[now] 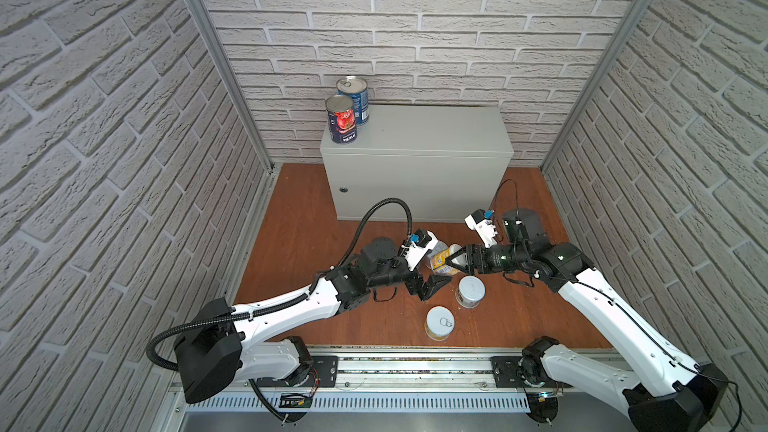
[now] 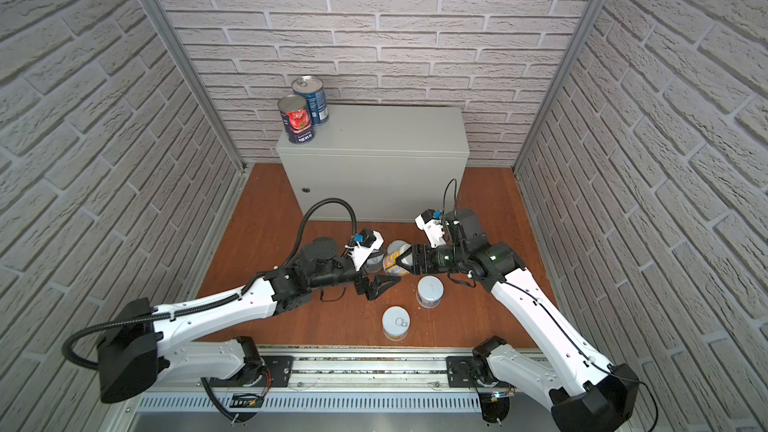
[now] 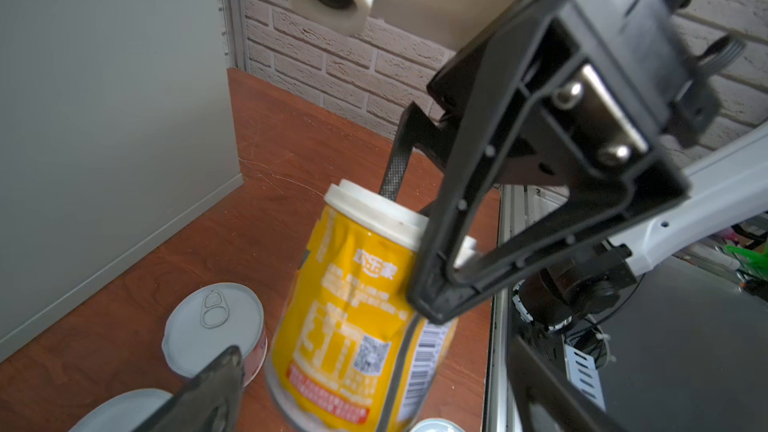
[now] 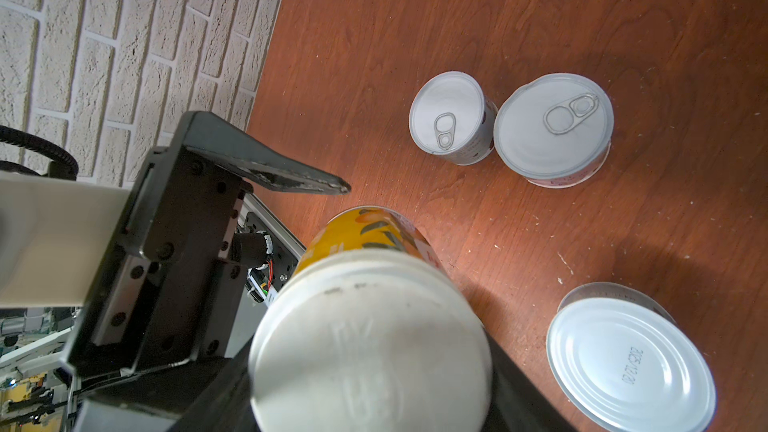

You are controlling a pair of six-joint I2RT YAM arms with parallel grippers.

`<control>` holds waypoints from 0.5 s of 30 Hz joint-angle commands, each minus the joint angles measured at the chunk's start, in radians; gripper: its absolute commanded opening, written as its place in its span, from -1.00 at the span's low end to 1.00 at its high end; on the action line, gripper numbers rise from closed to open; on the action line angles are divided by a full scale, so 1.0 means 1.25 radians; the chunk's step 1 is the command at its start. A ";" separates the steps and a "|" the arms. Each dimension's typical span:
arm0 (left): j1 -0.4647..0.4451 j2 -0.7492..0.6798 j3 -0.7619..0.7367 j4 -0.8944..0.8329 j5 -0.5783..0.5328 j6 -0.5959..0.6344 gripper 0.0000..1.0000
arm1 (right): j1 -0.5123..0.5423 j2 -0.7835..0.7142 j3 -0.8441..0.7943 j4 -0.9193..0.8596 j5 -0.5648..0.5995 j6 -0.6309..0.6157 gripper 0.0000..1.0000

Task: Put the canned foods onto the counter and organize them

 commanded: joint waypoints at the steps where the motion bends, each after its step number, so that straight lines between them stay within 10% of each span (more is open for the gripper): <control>1: -0.018 0.019 0.034 0.031 -0.002 0.034 0.96 | -0.004 -0.019 0.026 0.038 -0.036 -0.011 -0.12; 15: -0.028 0.069 0.083 0.017 -0.017 0.059 0.96 | -0.005 -0.023 0.023 0.019 -0.039 -0.022 -0.12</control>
